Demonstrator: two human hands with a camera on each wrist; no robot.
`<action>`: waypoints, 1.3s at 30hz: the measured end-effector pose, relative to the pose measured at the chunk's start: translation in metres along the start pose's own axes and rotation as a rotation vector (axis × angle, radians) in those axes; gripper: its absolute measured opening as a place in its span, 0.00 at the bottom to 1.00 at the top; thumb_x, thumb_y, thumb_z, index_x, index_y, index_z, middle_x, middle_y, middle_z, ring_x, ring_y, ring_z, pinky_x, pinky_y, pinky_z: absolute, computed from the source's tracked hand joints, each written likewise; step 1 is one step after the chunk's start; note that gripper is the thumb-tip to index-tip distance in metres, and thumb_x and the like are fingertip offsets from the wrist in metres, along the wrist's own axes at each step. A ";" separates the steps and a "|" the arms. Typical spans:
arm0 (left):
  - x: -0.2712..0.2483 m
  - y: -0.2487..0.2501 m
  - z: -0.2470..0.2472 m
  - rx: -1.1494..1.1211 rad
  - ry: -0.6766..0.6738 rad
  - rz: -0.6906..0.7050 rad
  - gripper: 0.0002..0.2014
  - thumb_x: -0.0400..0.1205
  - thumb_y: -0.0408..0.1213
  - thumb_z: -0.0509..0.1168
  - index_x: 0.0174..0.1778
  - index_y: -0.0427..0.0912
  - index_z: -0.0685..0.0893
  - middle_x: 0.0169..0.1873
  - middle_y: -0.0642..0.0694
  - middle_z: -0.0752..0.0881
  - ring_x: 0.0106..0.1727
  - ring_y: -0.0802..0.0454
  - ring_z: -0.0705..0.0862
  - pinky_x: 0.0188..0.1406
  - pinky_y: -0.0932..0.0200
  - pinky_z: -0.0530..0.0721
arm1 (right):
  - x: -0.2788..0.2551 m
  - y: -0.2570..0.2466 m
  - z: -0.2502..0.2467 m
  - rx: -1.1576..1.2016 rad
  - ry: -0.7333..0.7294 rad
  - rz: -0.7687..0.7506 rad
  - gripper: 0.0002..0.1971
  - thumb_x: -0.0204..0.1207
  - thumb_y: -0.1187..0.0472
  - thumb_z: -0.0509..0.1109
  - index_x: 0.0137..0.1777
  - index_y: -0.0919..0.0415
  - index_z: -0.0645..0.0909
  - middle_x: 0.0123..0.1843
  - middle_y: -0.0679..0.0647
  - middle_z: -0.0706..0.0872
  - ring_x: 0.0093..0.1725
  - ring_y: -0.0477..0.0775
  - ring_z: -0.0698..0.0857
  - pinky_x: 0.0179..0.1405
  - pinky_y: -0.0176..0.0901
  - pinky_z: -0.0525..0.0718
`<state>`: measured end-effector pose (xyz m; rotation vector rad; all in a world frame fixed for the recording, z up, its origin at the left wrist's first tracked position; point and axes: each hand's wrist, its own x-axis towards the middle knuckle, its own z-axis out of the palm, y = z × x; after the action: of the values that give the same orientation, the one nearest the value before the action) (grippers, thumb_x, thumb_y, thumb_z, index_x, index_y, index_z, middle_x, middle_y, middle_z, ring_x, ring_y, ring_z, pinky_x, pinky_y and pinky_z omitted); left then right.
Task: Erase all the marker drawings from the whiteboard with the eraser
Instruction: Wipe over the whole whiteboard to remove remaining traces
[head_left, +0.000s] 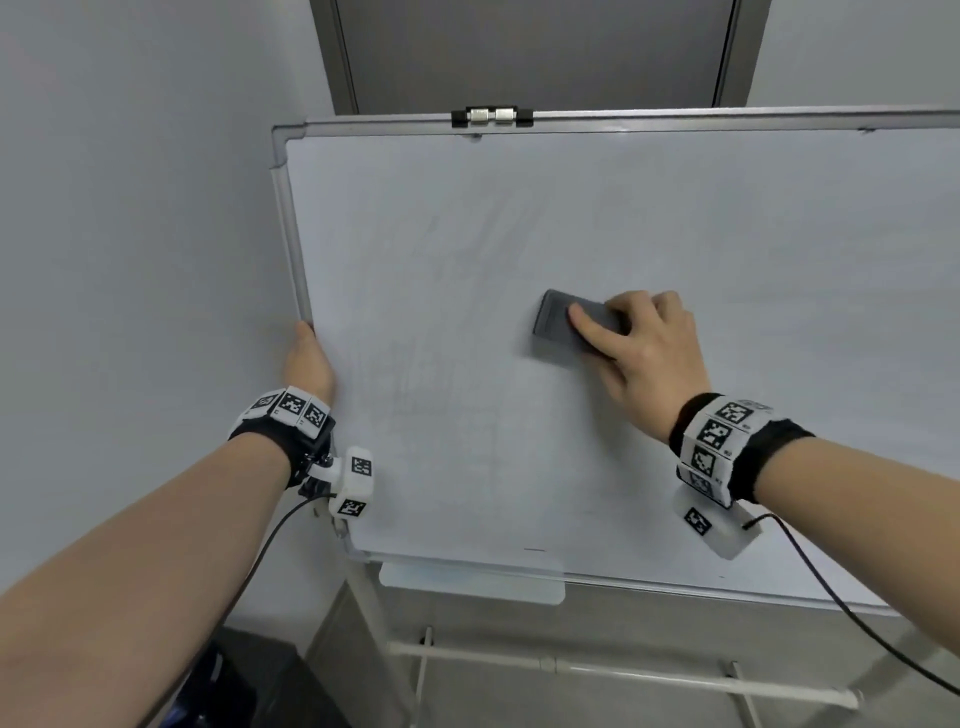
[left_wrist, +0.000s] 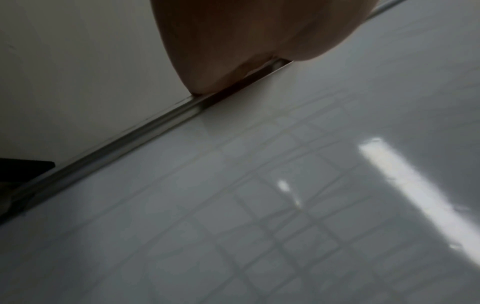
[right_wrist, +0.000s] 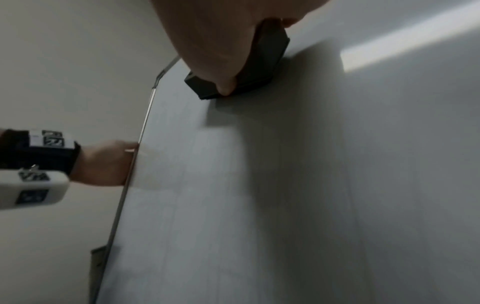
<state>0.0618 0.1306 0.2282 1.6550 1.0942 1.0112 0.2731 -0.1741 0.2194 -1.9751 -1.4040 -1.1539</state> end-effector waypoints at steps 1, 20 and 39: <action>-0.002 0.003 0.001 -0.040 0.009 -0.019 0.23 0.91 0.44 0.41 0.70 0.38 0.76 0.70 0.36 0.78 0.70 0.42 0.76 0.58 0.62 0.67 | -0.010 -0.005 0.007 0.006 -0.039 -0.056 0.23 0.77 0.62 0.71 0.72 0.45 0.81 0.55 0.59 0.81 0.47 0.62 0.72 0.40 0.53 0.71; -0.012 0.007 0.011 -0.118 0.144 -0.081 0.26 0.91 0.47 0.41 0.70 0.35 0.78 0.70 0.36 0.79 0.71 0.39 0.76 0.65 0.57 0.70 | -0.091 -0.010 0.034 -0.145 -0.389 -0.498 0.30 0.68 0.63 0.67 0.72 0.44 0.76 0.51 0.57 0.80 0.46 0.61 0.76 0.42 0.52 0.69; -0.015 0.004 0.010 -0.086 0.114 -0.060 0.26 0.91 0.45 0.42 0.72 0.29 0.74 0.70 0.33 0.78 0.70 0.37 0.76 0.59 0.59 0.70 | 0.022 -0.035 0.012 -0.056 -0.091 -0.148 0.26 0.78 0.62 0.66 0.76 0.47 0.75 0.56 0.61 0.79 0.50 0.63 0.73 0.43 0.54 0.67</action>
<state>0.0677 0.1129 0.2266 1.5032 1.1521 1.1097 0.2484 -0.1401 0.2274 -2.0129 -1.6043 -1.1926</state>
